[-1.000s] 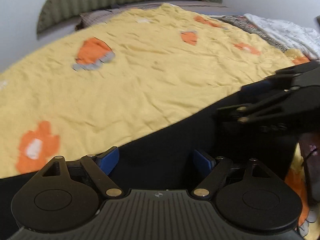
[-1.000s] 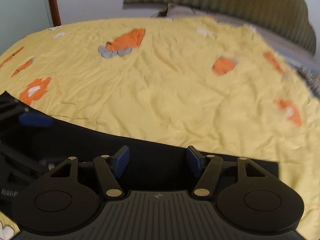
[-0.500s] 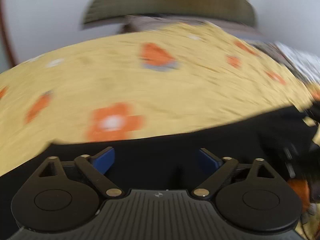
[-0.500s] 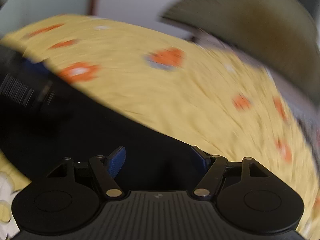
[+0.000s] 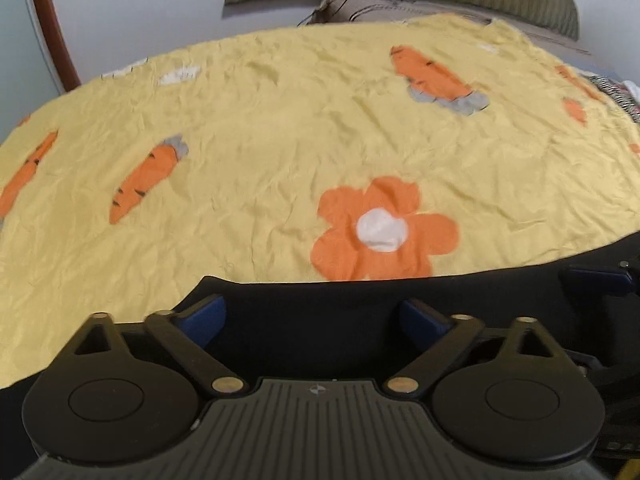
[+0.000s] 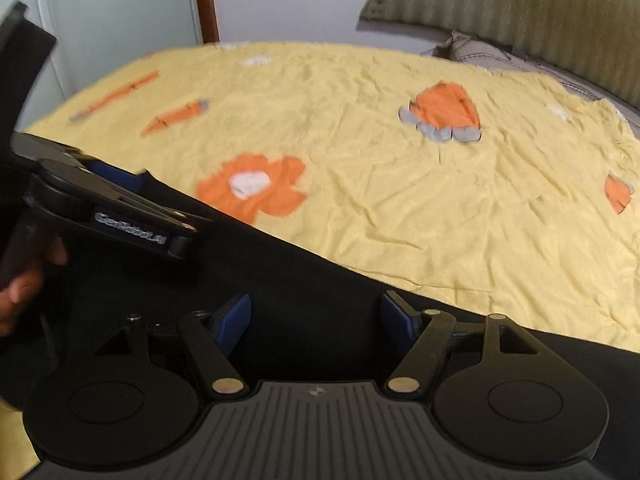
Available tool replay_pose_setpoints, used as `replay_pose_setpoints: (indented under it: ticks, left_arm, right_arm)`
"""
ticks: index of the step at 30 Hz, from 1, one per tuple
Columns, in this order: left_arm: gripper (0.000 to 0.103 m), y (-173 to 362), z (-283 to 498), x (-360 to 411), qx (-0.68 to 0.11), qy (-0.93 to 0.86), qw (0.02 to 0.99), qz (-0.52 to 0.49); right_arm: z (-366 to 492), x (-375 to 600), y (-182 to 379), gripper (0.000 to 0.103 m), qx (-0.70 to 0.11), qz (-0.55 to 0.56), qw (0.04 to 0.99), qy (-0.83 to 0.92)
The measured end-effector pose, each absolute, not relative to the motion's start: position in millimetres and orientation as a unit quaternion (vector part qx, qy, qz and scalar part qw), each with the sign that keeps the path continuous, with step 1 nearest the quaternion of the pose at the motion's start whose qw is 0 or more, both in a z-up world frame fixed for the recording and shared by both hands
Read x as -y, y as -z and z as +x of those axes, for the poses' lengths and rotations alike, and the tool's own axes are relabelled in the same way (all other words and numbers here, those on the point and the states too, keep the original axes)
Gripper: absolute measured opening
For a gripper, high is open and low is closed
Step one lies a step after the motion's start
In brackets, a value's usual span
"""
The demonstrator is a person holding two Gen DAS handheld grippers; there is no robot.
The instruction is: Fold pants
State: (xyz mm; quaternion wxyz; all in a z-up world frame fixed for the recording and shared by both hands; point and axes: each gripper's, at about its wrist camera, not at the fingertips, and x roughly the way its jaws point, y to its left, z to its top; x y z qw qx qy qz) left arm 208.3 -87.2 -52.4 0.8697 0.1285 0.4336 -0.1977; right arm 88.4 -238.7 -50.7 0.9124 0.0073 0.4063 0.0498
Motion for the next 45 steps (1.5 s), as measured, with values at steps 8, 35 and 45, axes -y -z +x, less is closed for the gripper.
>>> replay_pose_setpoints:
  ticks: [8, 35, 45]
  left_arm:
    - [0.092, 59.6, 211.1, 88.5, -0.460, 0.186, 0.863, 0.098]
    - [0.099, 14.9, 75.0, 181.5, -0.414, 0.356, 0.824, 0.152]
    - [0.099, 36.2, 50.9, 248.8, -0.388, 0.370, 0.816, 0.217]
  right_arm:
    - [74.9, 233.0, 65.6, 0.083, -0.418, -0.003, 0.908, -0.036]
    - [-172.2, 468.3, 17.0, 0.088, -0.226, 0.370, 0.888, 0.154]
    - [-189.0, 541.9, 64.2, 0.087, -0.200, 0.526, 0.812, 0.151]
